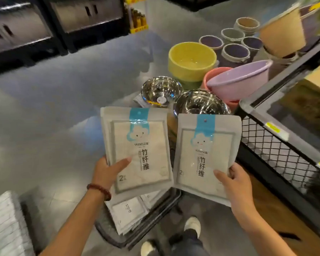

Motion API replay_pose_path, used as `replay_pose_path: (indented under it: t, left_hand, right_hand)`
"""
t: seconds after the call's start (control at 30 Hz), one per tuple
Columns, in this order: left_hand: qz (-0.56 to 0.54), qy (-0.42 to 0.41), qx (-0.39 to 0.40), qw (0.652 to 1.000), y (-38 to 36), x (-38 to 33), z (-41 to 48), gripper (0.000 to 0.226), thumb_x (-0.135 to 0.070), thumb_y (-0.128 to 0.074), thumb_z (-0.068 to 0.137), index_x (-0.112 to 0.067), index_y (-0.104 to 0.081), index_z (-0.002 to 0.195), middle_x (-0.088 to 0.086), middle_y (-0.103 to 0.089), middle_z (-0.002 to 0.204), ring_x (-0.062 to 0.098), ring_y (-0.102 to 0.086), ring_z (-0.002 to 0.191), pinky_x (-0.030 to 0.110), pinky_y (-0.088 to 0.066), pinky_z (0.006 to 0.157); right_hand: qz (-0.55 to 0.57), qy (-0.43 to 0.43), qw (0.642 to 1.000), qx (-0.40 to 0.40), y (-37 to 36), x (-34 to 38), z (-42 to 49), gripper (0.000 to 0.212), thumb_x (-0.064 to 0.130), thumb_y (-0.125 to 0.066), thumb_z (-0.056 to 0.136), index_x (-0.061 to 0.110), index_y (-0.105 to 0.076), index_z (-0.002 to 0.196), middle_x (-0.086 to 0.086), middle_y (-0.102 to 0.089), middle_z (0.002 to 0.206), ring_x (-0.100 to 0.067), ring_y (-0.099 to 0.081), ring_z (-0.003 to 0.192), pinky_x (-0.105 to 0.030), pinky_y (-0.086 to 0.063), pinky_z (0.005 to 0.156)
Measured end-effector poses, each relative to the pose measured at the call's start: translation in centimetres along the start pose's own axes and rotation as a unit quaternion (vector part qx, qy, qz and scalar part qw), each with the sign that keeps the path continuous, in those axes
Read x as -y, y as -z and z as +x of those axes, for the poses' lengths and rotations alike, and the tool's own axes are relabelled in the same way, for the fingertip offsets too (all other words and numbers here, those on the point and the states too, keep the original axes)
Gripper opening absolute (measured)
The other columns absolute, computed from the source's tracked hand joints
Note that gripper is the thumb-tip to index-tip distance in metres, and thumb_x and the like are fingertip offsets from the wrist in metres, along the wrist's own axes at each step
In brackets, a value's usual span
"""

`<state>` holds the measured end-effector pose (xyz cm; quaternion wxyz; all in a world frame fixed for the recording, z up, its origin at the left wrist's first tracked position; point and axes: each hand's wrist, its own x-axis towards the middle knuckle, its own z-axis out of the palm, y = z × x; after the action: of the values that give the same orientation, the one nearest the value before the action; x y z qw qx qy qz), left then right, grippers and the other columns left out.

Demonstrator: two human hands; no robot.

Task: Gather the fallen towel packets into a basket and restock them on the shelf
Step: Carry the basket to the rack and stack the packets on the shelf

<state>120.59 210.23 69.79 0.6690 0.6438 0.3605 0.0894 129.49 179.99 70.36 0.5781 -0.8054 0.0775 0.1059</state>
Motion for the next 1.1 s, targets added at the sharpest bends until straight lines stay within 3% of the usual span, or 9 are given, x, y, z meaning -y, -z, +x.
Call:
replay_pose_path:
  t: [0.13,0.23,0.37,0.53,0.63,0.73,0.83,1.0,1.1]
  left_hand:
    - [0.013,-0.030,0.094,0.995,-5.1,-6.0,-0.7,0.039,-0.023,-0.089,0.054,-0.016,-0.071,0.088,0.002,-0.075,0.085,0.020,-0.071,0.080,0.036,-0.058,0.068]
    - [0.001,-0.056,0.158,0.986,-11.4,-10.0,-0.1,0.028,-0.018,-0.087,0.054,-0.013,-0.074,0.079,0.005,-0.075,0.083,0.020,-0.072,0.076,0.033,-0.058,0.064]
    - [-0.018,-0.099,0.233,0.967,-22.5,-14.9,0.6,0.018,0.002,-0.074,0.069,-0.012,-0.069,0.081,-0.001,-0.074,0.073,0.013,-0.070,0.065,0.021,-0.053,0.050]
    - [-0.055,-0.124,0.302,0.944,-38.1,-19.1,1.3,0.024,0.009,-0.070,0.069,-0.009,-0.066,0.086,0.000,-0.073,0.070,0.013,-0.069,0.059,0.022,-0.053,0.048]
    - [-0.071,-0.117,0.336,0.932,-46.1,-20.9,1.0,0.051,0.004,-0.078,0.056,-0.007,-0.061,0.103,0.004,-0.074,0.084,0.017,-0.070,0.073,0.027,-0.057,0.061]
    - [-0.075,-0.067,0.382,0.919,-52.5,-22.5,1.5,0.079,-0.007,-0.082,0.048,0.002,-0.056,0.122,0.016,-0.069,0.105,0.026,-0.069,0.091,0.033,-0.057,0.073]
    - [-0.045,-0.064,0.426,0.901,-57.9,-23.9,1.5,0.055,-0.012,-0.074,0.060,0.000,-0.062,0.112,0.005,-0.074,0.089,0.017,-0.072,0.076,0.021,-0.054,0.053]
    - [-0.023,-0.084,0.453,0.887,-64.7,-25.6,3.9,0.032,-0.004,-0.071,0.075,-0.007,-0.062,0.105,0.012,-0.073,0.093,0.029,-0.071,0.084,0.035,-0.059,0.061]
    - [-0.028,-0.088,0.481,0.872,-68.9,-26.4,6.0,0.029,0.000,-0.069,0.076,-0.010,-0.061,0.102,0.007,-0.074,0.089,0.024,-0.072,0.078,0.031,-0.057,0.055]
  right_hand:
    - [0.035,0.037,0.995,-0.090,7.8,2.9,-2.3,0.020,0.005,-0.066,0.083,0.017,-0.063,0.099,0.014,-0.067,0.088,0.009,-0.063,0.073,-0.013,-0.051,0.059]
    - [0.058,0.063,0.983,-0.163,13.9,4.5,-2.2,0.019,0.009,-0.067,0.083,0.020,-0.064,0.099,0.011,-0.070,0.093,-0.002,-0.067,0.083,-0.030,-0.054,0.072]
    - [0.114,0.080,0.957,-0.255,21.9,5.0,-0.1,0.025,0.017,-0.067,0.085,0.025,-0.062,0.108,0.013,-0.070,0.097,-0.005,-0.066,0.087,-0.027,-0.053,0.070]
    - [0.121,0.086,0.916,-0.372,31.6,4.6,5.9,0.014,0.006,-0.069,0.081,0.016,-0.059,0.081,0.001,-0.067,0.077,-0.028,-0.062,0.076,-0.038,-0.052,0.065]
    - [0.126,0.079,0.904,-0.401,36.5,4.9,9.2,0.017,0.003,-0.069,0.080,0.014,-0.062,0.092,-0.011,-0.068,0.089,-0.027,-0.063,0.080,-0.041,-0.052,0.070]
    - [0.137,0.085,0.894,-0.417,40.3,5.7,12.3,0.018,0.005,-0.068,0.081,0.016,-0.063,0.094,-0.002,-0.070,0.091,-0.017,-0.067,0.081,-0.030,-0.052,0.066]
    - [0.137,0.077,0.884,-0.441,43.0,6.6,15.2,0.016,0.009,-0.070,0.081,0.022,-0.062,0.084,0.009,-0.068,0.083,-0.009,-0.065,0.076,-0.024,-0.050,0.062]
    - [0.125,0.053,0.869,-0.475,45.3,6.9,19.3,0.017,0.011,-0.071,0.081,0.025,-0.062,0.083,0.011,-0.069,0.088,-0.005,-0.066,0.082,-0.026,-0.053,0.069]
    - [0.103,0.040,0.855,-0.507,45.6,7.0,21.4,0.017,0.012,-0.071,0.081,0.026,-0.062,0.085,0.009,-0.069,0.089,-0.009,-0.065,0.084,-0.024,-0.052,0.068]
